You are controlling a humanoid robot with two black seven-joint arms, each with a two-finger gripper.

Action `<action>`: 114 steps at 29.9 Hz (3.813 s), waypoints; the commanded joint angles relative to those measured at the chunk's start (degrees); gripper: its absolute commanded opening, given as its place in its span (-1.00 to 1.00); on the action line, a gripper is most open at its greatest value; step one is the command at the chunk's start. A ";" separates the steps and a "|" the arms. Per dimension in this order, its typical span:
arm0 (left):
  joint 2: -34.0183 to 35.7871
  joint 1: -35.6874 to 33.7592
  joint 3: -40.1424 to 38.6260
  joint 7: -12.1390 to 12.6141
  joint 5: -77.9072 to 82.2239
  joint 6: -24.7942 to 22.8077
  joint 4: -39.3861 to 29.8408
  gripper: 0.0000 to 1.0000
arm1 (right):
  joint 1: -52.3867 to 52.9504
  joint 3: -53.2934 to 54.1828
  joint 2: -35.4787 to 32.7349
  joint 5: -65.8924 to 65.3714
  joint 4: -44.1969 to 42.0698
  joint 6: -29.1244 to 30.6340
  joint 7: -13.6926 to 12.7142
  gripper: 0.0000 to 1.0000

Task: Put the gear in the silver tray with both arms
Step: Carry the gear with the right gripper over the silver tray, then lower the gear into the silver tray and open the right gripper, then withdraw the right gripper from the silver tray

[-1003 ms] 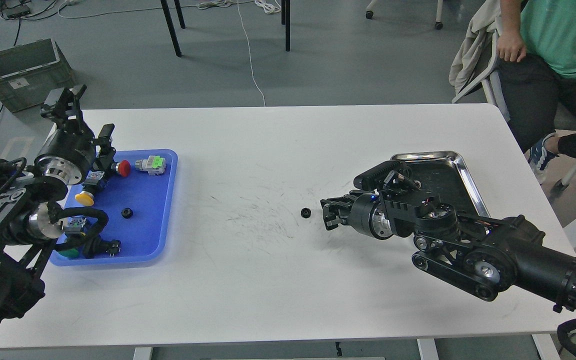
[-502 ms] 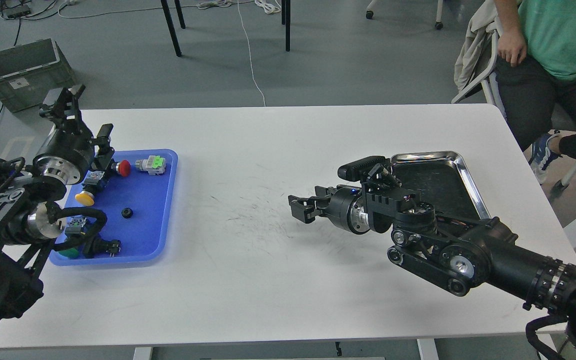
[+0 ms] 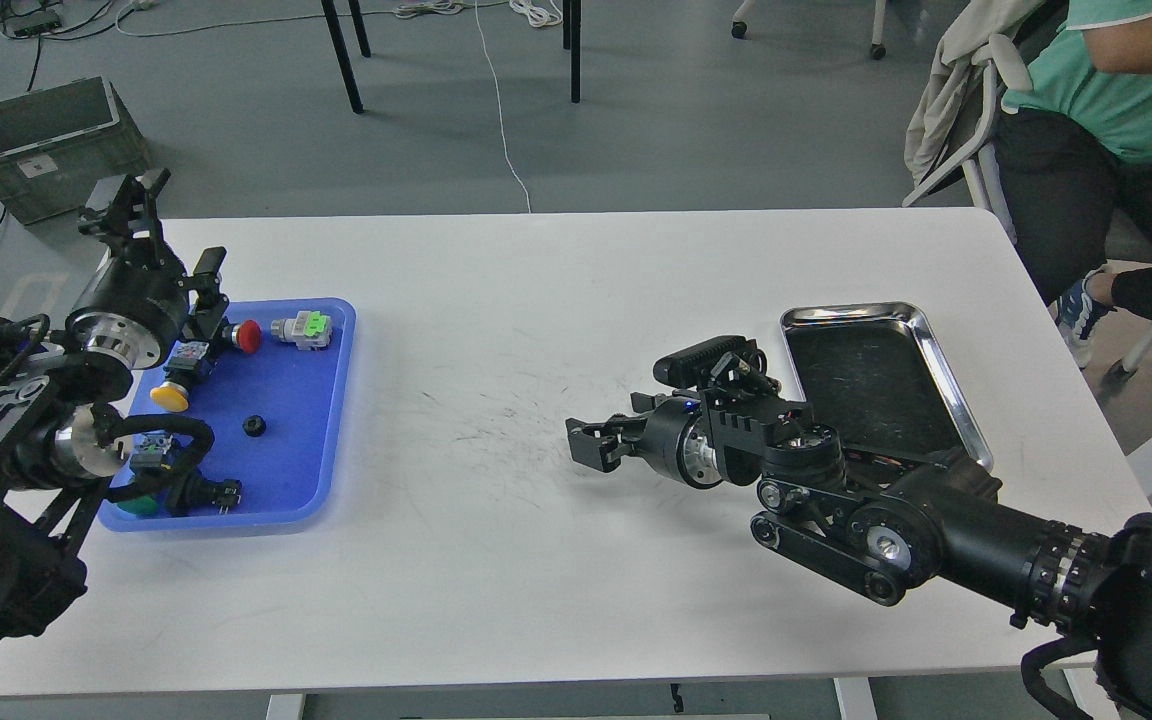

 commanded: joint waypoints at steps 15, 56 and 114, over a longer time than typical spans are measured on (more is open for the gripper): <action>-0.09 0.00 0.00 0.00 0.00 0.00 0.00 0.96 | 1.85 -4.49 0.09 -0.88 -0.11 0.52 -0.02 0.18; 0.17 0.00 0.00 0.00 1.85 -0.09 -0.26 0.96 | 8.79 -3.80 -10.61 -1.41 4.63 1.93 1.21 -0.96; 0.44 -1.40 2.29 0.09 2.55 0.00 -0.26 0.96 | 2.38 -2.83 -15.55 17.47 -21.90 -13.98 15.54 0.97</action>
